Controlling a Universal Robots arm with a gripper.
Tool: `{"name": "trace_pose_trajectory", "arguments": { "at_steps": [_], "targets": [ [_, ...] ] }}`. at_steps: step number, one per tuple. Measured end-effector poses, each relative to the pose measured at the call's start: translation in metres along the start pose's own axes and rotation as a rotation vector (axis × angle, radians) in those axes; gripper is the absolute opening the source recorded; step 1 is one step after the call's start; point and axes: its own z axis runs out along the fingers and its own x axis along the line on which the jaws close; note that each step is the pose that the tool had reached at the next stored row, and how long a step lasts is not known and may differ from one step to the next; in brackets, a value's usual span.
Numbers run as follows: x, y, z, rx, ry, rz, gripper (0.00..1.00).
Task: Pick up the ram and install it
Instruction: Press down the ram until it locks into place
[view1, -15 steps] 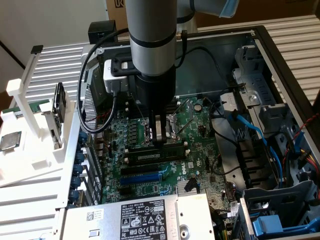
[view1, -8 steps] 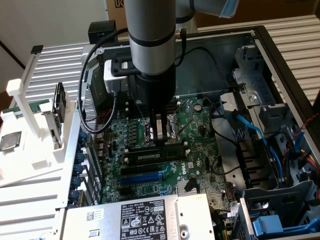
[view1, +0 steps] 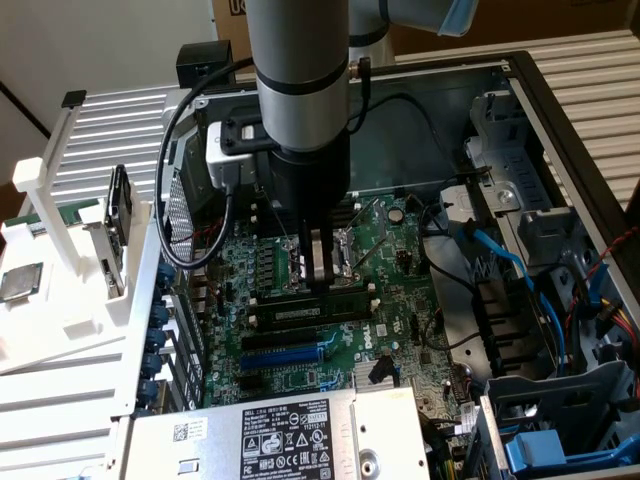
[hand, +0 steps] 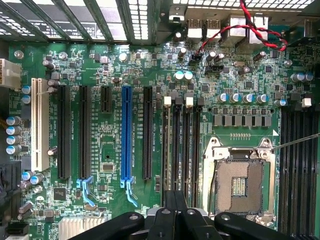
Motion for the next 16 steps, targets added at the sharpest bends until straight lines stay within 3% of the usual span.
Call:
{"name": "trace_pose_trajectory", "arguments": {
  "at_steps": [16],
  "targets": [
    [0.0003,0.0001,0.0065,0.0002,0.0046,0.0,0.1]
  ]
}}
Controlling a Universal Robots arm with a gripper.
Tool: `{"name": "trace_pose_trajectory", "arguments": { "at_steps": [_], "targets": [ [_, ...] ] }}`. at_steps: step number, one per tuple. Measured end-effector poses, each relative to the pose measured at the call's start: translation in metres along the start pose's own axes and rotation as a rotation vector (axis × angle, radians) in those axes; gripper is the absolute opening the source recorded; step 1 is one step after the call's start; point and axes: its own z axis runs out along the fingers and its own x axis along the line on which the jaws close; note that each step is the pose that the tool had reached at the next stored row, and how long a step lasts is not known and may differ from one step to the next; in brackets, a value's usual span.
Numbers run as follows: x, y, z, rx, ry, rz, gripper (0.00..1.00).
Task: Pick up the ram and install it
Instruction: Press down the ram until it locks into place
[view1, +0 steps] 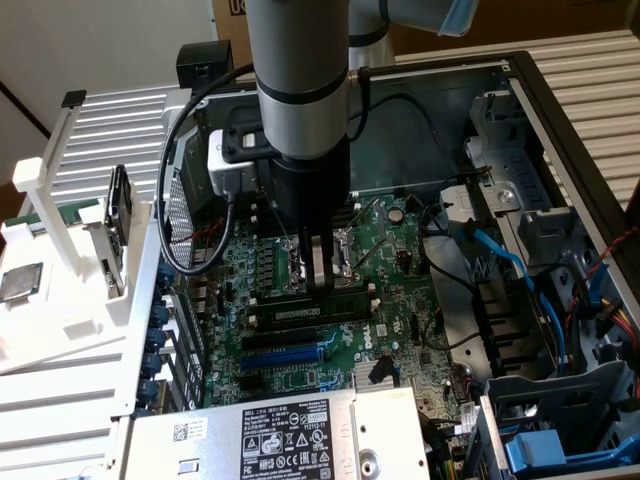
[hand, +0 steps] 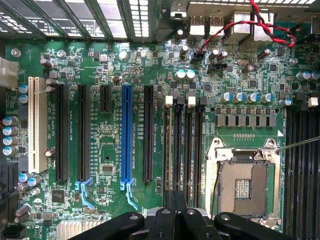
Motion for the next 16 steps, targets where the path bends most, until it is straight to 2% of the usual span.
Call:
{"name": "trace_pose_trajectory", "arguments": {
  "at_steps": [16],
  "targets": [
    [0.0007,0.0,0.0008,0.0,0.0002,0.0,0.1]
  ]
}}
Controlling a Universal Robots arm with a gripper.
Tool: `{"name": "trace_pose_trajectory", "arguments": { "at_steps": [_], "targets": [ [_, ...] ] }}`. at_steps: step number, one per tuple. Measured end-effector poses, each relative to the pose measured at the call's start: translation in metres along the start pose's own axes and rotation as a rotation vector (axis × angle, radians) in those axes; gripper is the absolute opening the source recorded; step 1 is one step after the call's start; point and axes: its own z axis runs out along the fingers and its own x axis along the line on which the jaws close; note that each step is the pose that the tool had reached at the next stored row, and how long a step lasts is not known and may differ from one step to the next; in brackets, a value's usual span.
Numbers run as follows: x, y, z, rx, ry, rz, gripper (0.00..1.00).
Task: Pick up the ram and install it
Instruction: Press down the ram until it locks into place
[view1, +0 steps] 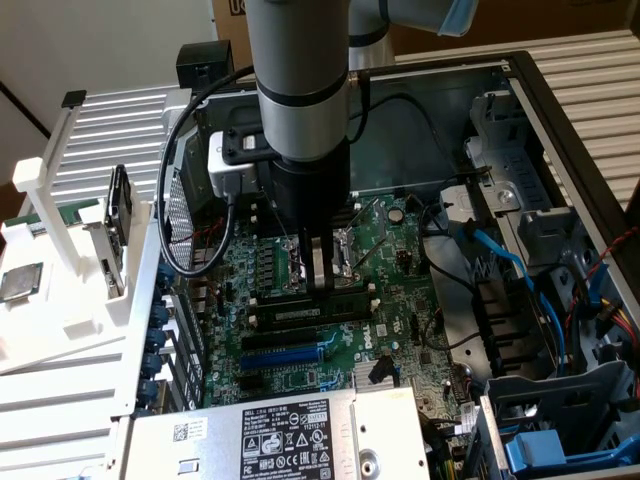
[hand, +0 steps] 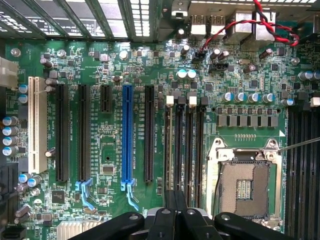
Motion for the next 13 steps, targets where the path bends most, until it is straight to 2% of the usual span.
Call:
{"name": "trace_pose_trajectory", "arguments": {
  "at_steps": [13],
  "targets": [
    [0.0002,0.0,-0.0001,0.0001,0.0014,0.0,0.1]
  ]
}}
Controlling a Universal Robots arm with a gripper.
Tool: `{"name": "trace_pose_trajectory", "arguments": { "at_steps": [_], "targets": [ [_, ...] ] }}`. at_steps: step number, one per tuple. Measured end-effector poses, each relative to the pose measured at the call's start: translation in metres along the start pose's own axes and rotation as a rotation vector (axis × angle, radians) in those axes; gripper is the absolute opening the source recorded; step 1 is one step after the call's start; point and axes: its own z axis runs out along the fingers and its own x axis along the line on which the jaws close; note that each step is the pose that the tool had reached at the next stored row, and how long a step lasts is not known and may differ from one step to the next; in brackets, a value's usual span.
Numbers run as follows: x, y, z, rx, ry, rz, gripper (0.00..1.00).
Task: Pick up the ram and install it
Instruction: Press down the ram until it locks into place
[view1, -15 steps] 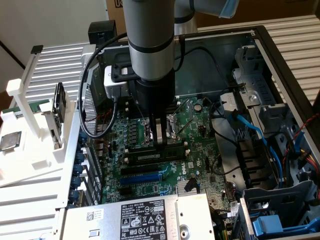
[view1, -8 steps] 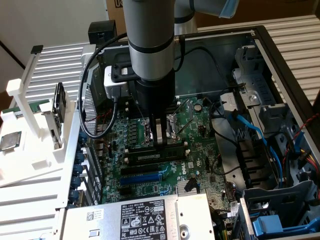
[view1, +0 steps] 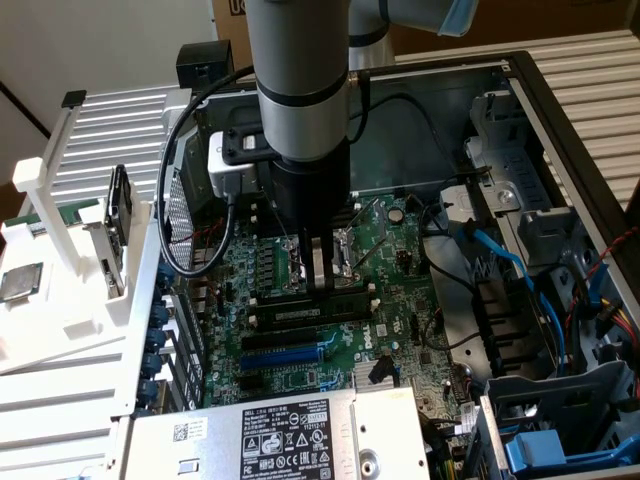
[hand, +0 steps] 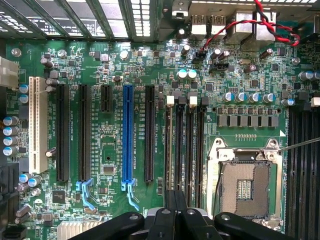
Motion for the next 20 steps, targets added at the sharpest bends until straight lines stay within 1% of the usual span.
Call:
{"name": "trace_pose_trajectory", "arguments": {
  "at_steps": [9,12,20],
  "targets": [
    [0.0,0.0,0.0001,0.0013,0.0017,0.0,0.1],
    [0.0,0.0001,0.0001,0.0022,0.0041,0.0,0.1],
    [0.0001,0.0002,0.0013,0.004,0.0043,0.0,0.1]
  ]
}}
